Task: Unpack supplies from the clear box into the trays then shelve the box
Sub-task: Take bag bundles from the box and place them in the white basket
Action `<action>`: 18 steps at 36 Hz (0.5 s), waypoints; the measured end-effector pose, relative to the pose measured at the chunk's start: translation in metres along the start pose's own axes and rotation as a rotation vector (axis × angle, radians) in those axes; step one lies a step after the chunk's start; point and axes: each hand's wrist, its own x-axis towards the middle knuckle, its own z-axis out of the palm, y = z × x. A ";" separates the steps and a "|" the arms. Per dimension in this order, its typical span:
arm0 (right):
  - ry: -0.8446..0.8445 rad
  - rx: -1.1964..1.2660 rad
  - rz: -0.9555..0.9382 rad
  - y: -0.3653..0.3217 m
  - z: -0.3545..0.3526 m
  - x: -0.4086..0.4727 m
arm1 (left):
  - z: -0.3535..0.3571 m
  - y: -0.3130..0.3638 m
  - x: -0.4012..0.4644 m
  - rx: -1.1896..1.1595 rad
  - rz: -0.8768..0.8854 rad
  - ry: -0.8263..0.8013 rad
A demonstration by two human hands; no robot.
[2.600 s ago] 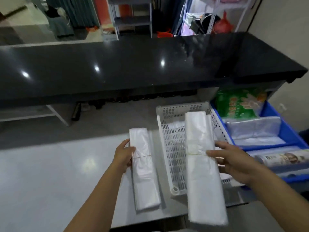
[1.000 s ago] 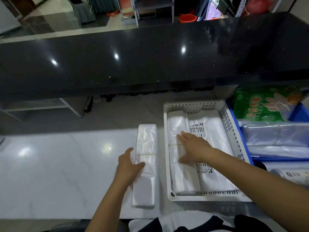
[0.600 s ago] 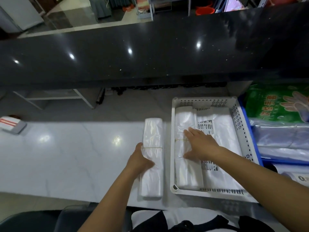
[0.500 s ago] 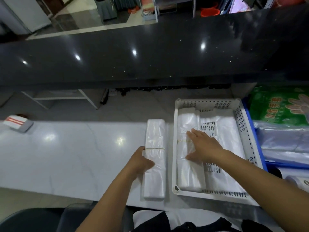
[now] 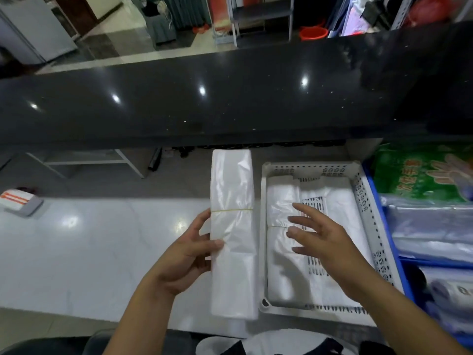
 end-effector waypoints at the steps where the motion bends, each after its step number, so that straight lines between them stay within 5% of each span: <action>1: -0.018 0.048 -0.001 -0.003 0.002 0.000 | 0.011 0.004 0.001 -0.005 0.024 -0.022; 14: 0.075 0.288 0.094 -0.002 -0.028 0.006 | 0.092 -0.016 0.032 0.124 -0.033 -0.130; 18: 0.105 0.277 0.142 0.009 -0.037 0.009 | 0.091 -0.020 0.040 0.162 0.062 -0.014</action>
